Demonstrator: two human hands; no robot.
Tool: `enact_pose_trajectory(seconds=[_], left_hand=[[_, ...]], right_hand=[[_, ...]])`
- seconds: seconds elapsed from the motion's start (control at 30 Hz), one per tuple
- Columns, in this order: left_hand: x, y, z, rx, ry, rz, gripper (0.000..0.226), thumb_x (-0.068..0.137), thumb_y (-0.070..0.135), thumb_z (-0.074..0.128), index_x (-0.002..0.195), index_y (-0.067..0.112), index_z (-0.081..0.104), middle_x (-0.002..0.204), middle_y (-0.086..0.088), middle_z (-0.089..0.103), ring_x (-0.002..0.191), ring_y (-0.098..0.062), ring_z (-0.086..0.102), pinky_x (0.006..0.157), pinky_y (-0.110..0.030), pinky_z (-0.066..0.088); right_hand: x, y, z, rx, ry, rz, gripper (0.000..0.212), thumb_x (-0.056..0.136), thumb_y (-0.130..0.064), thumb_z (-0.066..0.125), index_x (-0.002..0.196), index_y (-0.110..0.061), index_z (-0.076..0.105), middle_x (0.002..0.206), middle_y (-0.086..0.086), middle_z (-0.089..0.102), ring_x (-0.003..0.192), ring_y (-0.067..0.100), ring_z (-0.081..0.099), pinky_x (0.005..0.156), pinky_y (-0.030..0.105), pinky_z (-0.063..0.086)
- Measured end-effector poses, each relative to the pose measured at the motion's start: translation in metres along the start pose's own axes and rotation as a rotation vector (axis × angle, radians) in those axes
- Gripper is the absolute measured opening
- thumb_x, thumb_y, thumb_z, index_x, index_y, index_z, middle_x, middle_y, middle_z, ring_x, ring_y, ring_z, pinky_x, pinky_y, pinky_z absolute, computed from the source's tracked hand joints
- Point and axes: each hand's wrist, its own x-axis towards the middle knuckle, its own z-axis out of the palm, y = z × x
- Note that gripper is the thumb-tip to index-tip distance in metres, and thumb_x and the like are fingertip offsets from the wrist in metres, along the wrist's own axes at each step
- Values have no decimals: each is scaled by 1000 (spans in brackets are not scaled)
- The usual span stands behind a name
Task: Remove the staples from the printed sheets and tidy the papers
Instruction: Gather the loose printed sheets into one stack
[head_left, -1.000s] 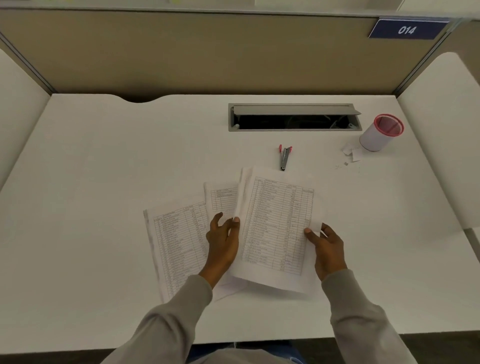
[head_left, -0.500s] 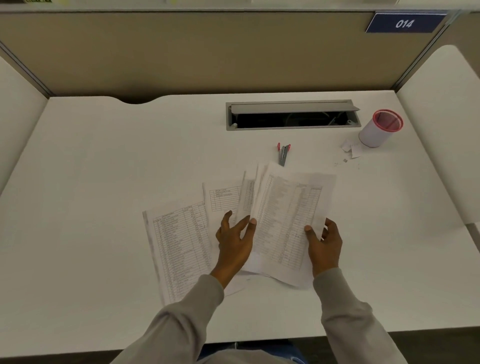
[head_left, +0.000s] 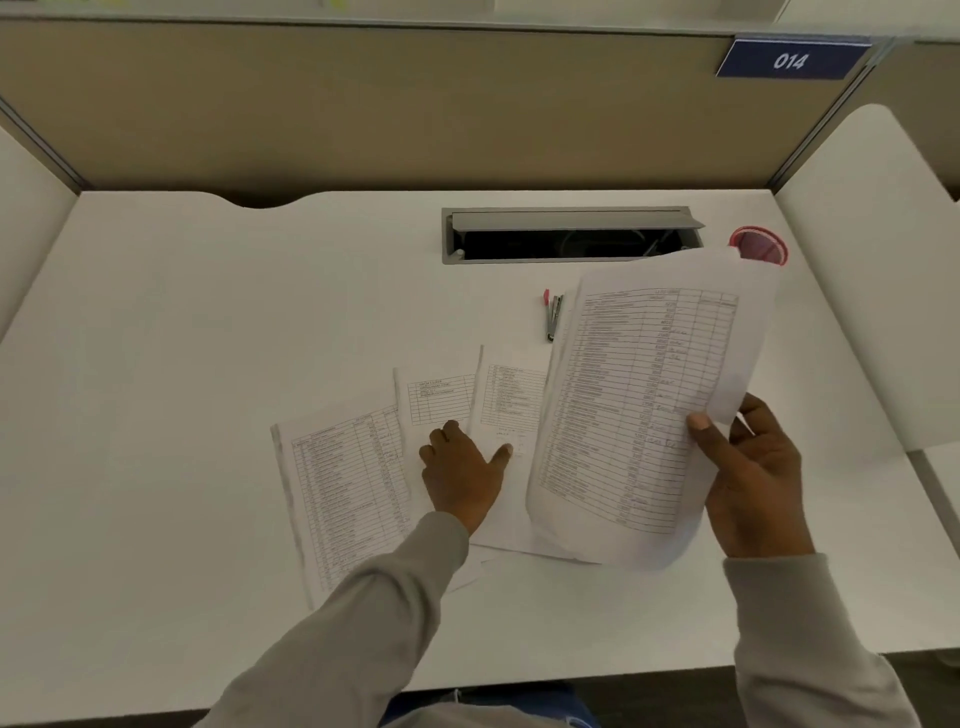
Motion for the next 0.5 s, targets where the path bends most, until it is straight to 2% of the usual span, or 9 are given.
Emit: enact_pose_trajectory(seconds=[0.1,0.27,0.37,0.5], left_hand=[[3,5,4,128,9,-32,86,76,59,74,136,9,37,130,-10,49,119,-32,47,93,-43,47],[12,4,7,102,-25,-52,84,77,53,76,138,10,35,126,-11,57,115,-34,51,94,-43,46],[15,4,7,76,-46,-55,78,75,52,78,130,12,41,124,-9,58,115,-33,52,94,-44,46],[18,5,2,61,-67,-85,68,71,52,82,119,15,52,122,-8,53,115,-31,50,94,-42,48]], right_hand=[[-2,-6,-8,30,-17,37,46,84,-8,64,128,-3,54,124,14,66,109,31,66,88,41,58],[-7,16,-22,21,-53,181,40,89,-4,61,128,-6,59,124,14,67,112,33,66,84,40,59],[-14,30,-24,-2,-89,268,39,88,-4,61,127,-7,61,122,14,68,109,35,67,81,43,60],[-19,40,-20,-82,-59,287,35,84,-7,65,119,-5,65,115,15,71,102,37,69,78,43,61]])
